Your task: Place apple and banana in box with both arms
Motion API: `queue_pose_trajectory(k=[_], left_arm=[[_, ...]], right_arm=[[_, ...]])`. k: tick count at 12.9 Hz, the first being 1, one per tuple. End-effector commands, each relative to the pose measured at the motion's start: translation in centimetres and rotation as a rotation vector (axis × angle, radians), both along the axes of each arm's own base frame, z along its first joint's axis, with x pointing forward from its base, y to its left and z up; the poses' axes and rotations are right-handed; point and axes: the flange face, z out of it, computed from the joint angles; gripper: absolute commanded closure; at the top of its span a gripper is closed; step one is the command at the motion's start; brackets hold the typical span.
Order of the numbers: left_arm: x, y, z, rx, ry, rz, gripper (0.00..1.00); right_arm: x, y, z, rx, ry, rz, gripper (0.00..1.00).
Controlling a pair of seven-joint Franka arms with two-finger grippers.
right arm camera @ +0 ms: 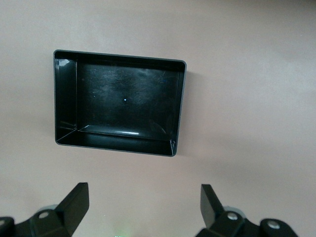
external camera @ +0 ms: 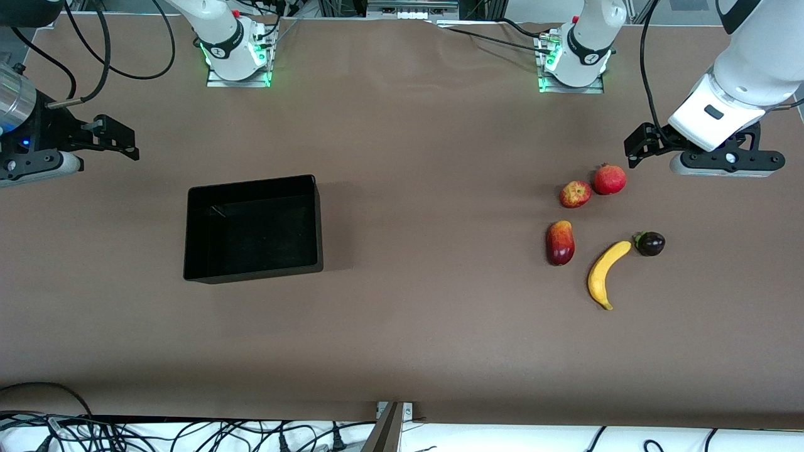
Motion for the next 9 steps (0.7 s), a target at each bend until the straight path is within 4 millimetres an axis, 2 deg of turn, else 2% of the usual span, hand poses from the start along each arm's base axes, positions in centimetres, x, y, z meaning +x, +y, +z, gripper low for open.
queue_pose_trajectory(k=[1, 5, 6, 7, 9], left_arm=[[-0.1, -0.3, 0.7, -0.014, 0.013, -0.007, 0.0], [-0.1, -0.3, 0.7, -0.014, 0.015, -0.006, 0.0], [-0.1, -0.3, 0.7, -0.014, 0.015, -0.007, 0.0], [-0.1, -0.3, 0.7, -0.014, 0.015, -0.007, 0.0], [-0.1, -0.3, 0.7, -0.014, 0.016, -0.007, 0.0]], right_arm=[[-0.2, 0.3, 0.3, -0.007, -0.011, -0.011, 0.0], [-0.1, 0.2, 0.4, -0.009, -0.014, 0.001, 0.0], [0.2, 0.2, -0.4, -0.013, -0.002, -0.001, 0.0], [0.6, 0.2, -2.0, -0.023, 0.026, -0.006, 0.0], [1.7, 0.2, -8.1, -0.028, 0.052, -0.012, 0.0]])
